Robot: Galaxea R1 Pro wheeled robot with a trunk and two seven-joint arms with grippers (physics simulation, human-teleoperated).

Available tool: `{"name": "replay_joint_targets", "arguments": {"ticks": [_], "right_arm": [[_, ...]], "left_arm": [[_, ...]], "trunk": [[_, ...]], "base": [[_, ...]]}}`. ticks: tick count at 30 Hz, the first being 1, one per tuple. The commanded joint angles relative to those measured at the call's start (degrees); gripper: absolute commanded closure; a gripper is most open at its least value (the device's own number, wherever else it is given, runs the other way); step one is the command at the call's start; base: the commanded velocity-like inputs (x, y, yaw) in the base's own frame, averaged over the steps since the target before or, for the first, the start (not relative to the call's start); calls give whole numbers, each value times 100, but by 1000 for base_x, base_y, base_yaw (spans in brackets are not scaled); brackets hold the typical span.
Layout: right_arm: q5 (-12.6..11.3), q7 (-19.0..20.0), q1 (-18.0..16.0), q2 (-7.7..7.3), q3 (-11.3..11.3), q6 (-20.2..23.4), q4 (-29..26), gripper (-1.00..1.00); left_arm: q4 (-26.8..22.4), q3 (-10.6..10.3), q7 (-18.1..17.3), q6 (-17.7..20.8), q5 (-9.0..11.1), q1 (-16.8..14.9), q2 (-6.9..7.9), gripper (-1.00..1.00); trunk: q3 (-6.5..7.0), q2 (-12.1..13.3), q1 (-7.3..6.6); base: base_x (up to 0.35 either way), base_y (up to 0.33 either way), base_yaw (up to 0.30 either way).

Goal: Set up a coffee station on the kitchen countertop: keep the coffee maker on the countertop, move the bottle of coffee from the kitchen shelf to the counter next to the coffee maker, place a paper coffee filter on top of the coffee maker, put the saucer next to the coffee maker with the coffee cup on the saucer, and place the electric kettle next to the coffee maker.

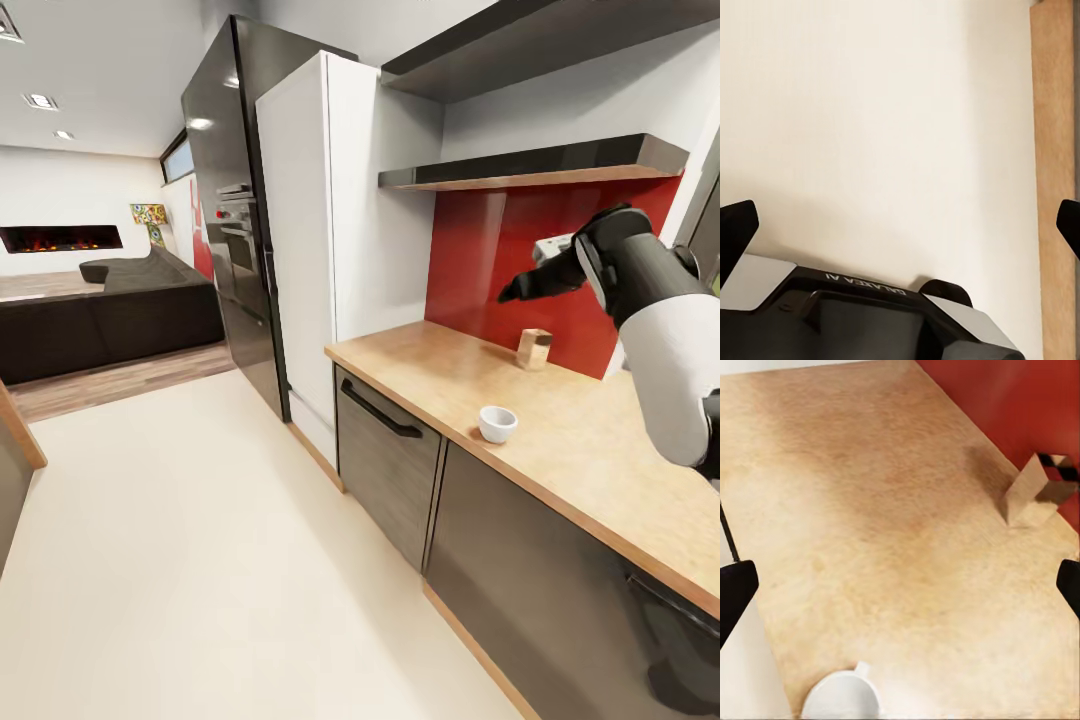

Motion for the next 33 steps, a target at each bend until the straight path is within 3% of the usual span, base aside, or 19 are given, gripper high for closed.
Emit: {"name": "replay_joint_targets", "arguments": {"ticks": [1,4,7,9,12,16,23,26,33], "right_arm": [[86,123,-11,-52,32,9,66,-100],[195,394,-24,-342,54,-7,527,-100],[216,515,-25,-464,87,-17,677,-100],[221,617,-17,-497,174,-20,714,-100],[227,1085,4,-562,634,-26,766,-100],[227,1403,17,-625,871,-35,835,-100],[227,1604,37,-714,1015,-443,1339,-100],[230,1639,47,-726,1039,-981,2026,-100],[223,1645,231,-725,1043,-1139,2194,-100]], "left_arm": [[2,28,-34,32,35,-3,-2,-100],[2,32,-34,32,35,-3,3,-100],[2,34,-34,32,35,-3,5,-100],[2,34,-34,32,35,-3,6,-100],[3,35,-34,32,35,-3,6,-100],[2,35,-34,32,35,-3,7,-100],[2,35,-34,32,35,-3,7,-100],[6,35,-34,32,35,-3,7,-100],[7,35,-34,32,35,-3,7,-100]], "trunk": [[-6,-3,0],[-6,-3,0],[-6,-3,0],[-6,-3,0],[-6,-3,0],[-6,-3,0],[-6,-3,0],[-6,-3,0],[-6,-3,0]], "base": [[0,0,0],[18,-12,0],[61,-43,0],[38,-26,0],[17,-12,0],[7,-5,0],[2,-1,0],[0,0,0],[0,0,0]]}}
